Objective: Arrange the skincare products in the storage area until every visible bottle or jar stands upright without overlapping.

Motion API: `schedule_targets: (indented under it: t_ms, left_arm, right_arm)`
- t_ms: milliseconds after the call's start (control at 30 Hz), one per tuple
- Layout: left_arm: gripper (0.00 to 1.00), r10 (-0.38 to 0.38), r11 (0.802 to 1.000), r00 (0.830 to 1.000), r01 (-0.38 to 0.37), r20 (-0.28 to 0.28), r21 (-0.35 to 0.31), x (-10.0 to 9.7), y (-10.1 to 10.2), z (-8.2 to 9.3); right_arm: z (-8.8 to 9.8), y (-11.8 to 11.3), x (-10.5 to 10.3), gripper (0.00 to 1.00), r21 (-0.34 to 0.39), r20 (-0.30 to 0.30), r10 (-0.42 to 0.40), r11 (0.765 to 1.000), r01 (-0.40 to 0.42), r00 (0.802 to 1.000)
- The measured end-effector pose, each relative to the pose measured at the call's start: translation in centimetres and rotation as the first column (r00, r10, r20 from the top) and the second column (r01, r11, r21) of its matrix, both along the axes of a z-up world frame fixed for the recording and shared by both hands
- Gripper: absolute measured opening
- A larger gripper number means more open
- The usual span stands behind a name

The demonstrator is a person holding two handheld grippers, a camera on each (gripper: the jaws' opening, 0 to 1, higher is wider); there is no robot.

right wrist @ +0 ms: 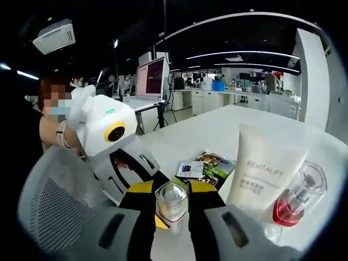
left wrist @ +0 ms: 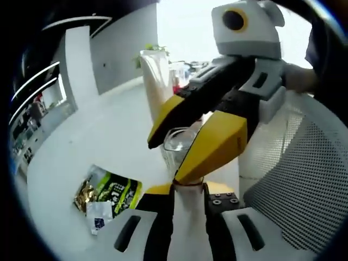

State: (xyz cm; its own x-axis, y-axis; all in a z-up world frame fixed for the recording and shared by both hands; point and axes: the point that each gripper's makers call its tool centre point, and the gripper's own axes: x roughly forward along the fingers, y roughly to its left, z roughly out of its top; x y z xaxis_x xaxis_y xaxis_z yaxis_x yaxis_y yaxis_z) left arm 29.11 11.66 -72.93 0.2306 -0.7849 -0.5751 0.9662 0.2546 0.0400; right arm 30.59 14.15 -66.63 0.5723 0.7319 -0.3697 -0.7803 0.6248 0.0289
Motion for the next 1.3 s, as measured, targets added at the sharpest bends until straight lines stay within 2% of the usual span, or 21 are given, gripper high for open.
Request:
schedule_targets:
  t_ms: [500, 667, 867, 1167, 1300]
  left_arm:
    - [0.2, 0.001, 0.999, 1.0, -0.002, 0.007, 0.032, 0.0, 0.3, -0.7]
    - [0.24, 0.005, 0.999, 1.0, -0.006, 0.016, 0.05, 0.1, 0.6, -0.8]
    - [0.29, 0.016, 0.998, 1.0, -0.017, 0.017, 0.064, 0.3, 1.0, -0.8]
    - [0.29, 0.044, 0.996, 0.999, -0.044, 0.008, 0.082, 0.3, 1.8, -0.4]
    - [0.29, 0.045, 0.991, 0.999, -0.042, -0.017, 0.124, -0.3, 2.3, -0.8]
  right_arm:
    - [-0.1, 0.1, -0.6, 0.23, -0.062, 0.046, 0.014, 0.998, -0.011, 0.999]
    - [-0.3, 0.1, -0.7, 0.27, -0.077, 0.049, 0.018, 0.997, -0.015, 0.999]
    - [-0.2, 0.1, -0.9, 0.28, -0.07, 0.039, 0.023, 0.997, -0.02, 0.999]
    - [0.5, -1.6, -1.4, 0.28, -0.082, 0.036, 0.004, 0.997, -0.001, 0.999]
    - [0.9, -2.3, -1.6, 0.28, -0.097, 0.037, -0.001, 0.995, 0.005, 0.999]
